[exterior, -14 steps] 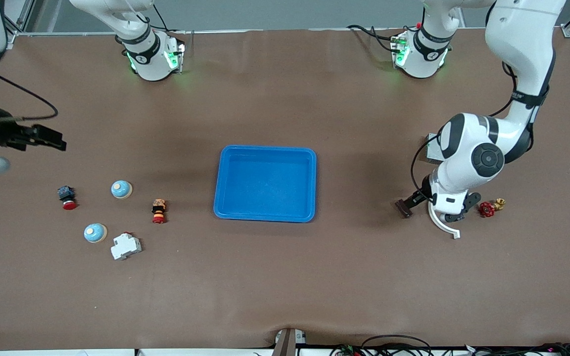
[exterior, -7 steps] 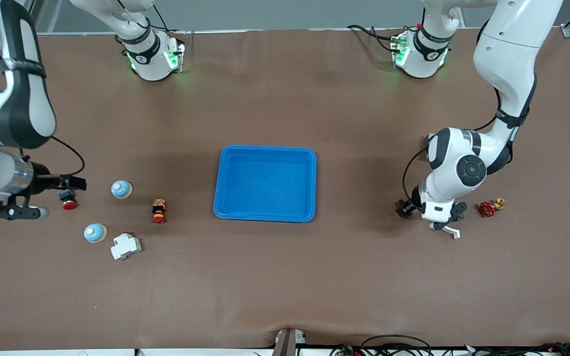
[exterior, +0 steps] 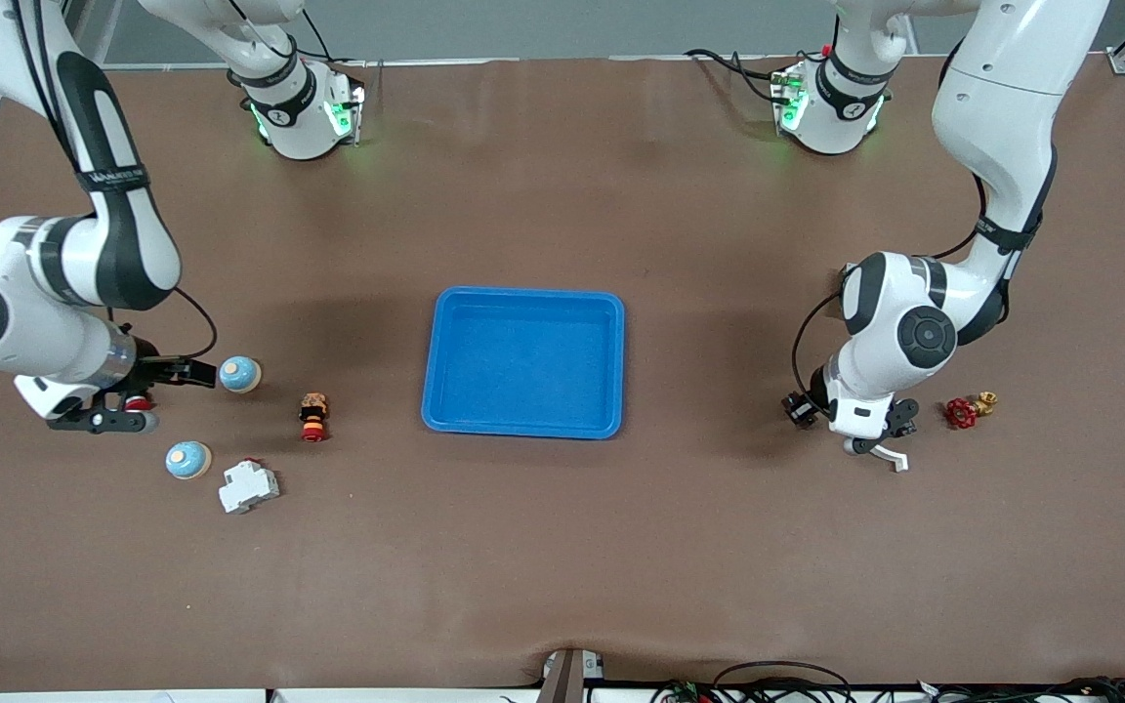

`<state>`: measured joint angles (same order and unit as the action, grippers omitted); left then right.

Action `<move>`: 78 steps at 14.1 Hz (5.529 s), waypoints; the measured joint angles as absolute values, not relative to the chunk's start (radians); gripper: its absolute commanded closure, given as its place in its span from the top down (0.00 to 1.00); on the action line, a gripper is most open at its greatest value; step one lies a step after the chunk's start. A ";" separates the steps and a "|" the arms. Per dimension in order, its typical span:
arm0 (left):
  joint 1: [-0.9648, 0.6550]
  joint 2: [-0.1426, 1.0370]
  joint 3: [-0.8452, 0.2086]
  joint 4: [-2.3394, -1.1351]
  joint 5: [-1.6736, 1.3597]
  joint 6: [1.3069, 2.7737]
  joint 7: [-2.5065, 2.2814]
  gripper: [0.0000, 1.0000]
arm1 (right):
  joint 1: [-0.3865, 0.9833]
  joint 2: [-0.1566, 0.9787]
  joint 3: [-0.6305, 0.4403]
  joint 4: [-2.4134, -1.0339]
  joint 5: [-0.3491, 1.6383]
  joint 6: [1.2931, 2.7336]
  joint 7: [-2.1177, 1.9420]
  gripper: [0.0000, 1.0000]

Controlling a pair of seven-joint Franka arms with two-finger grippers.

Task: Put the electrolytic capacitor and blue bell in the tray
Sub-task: 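Grasp the capacitor with the left gripper while the right gripper reaches the bell, then place the capacitor in the tray while the right gripper grasps the bell, then reach the left gripper to the second capacitor while the right gripper carries the bell, then grasp the second capacitor while the right gripper releases the bell in the tray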

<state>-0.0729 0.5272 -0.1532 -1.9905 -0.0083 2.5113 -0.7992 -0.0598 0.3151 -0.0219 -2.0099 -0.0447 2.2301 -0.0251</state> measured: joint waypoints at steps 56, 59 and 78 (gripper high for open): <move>0.282 0.487 -0.345 -1.887 0.266 2.228 -0.717 0.81 | 0.403 0.180 0.014 -2.089 0.128 2.137 0.529 0.13; 0.312 0.530 -0.345 -1.888 0.324 2.274 -0.684 0.79 | 0.492 0.228 0.013 -2.078 0.149 2.225 0.644 0.13; 0.365 0.544 -0.392 -1.867 0.348 2.251 -0.585 0.00 | 0.627 0.530 0.012 -1.952 0.155 2.339 0.774 0.73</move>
<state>0.3651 0.5438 -0.3919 -1.8670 0.3485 2.2513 -0.5847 0.6273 0.5298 0.0121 -1.9515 0.1548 2.3393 0.7737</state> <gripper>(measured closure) 0.665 0.344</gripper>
